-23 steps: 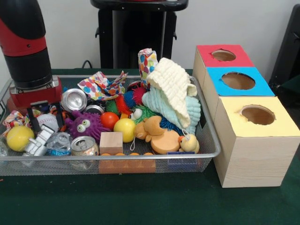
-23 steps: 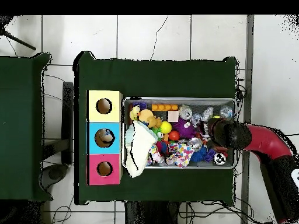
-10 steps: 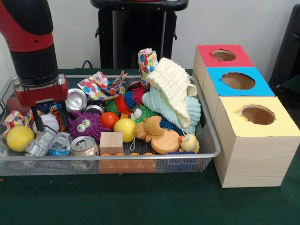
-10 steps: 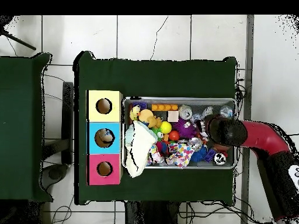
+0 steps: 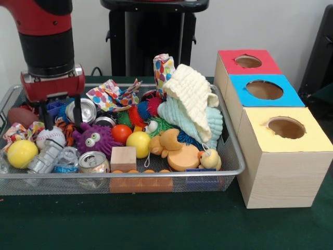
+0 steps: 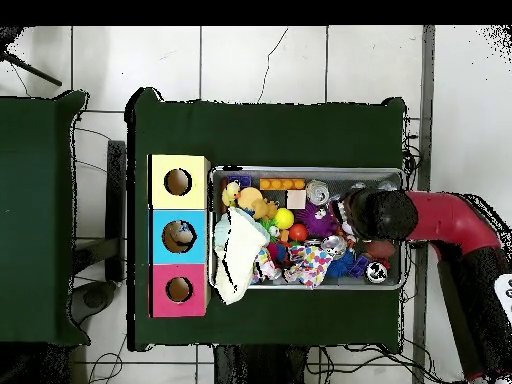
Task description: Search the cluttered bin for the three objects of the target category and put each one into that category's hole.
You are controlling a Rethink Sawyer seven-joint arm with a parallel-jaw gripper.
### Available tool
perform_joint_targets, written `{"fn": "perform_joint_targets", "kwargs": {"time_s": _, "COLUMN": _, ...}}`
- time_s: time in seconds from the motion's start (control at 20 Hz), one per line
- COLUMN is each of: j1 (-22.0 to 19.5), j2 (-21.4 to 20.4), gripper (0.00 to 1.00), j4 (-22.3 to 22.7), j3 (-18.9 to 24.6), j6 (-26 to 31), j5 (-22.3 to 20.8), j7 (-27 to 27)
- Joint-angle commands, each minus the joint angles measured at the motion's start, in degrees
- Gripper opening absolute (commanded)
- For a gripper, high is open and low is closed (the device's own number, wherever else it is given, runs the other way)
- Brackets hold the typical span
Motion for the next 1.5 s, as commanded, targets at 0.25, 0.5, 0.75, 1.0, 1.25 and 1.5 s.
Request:
{"fn": "perform_joint_targets", "kwargs": {"time_s": 0.25, "j1": 0.06, "j2": 3.45, "gripper": 1.00, "j4": 0.73, "j3": 0.06, "j6": -0.02, "j5": -1.25, "j7": -6.03}}
{"fn": "perform_joint_targets", "kwargs": {"time_s": 0.5, "j1": -0.80, "j2": 5.35, "gripper": 1.00, "j4": 0.81, "j3": 0.54, "j6": -3.84, "j5": -2.19, "j7": -5.55}}
{"fn": "perform_joint_targets", "kwargs": {"time_s": 0.75, "j1": -1.16, "j2": 6.38, "gripper": 1.00, "j4": 0.77, "j3": 0.36, "j6": -6.02, "j5": -2.74, "j7": -4.95}}
{"fn": "perform_joint_targets", "kwargs": {"time_s": 1.0, "j1": -0.71, "j2": 5.95, "gripper": 1.00, "j4": 1.04, "j3": -0.06, "j6": -7.40, "j5": -2.70, "j7": -3.61}}
{"fn": "perform_joint_targets", "kwargs": {"time_s": 1.25, "j1": 0.01, "j2": 7.48, "gripper": 1.00, "j4": -0.64, "j3": -0.26, "j6": -6.68, "j5": -2.20, "j7": -3.72}}
{"fn": "perform_joint_targets", "kwargs": {"time_s": 1.5, "j1": -0.53, "j2": 10.76, "gripper": 1.00, "j4": -3.28, "j3": -0.05, "j6": -7.50, "j5": -2.64, "j7": -4.71}}
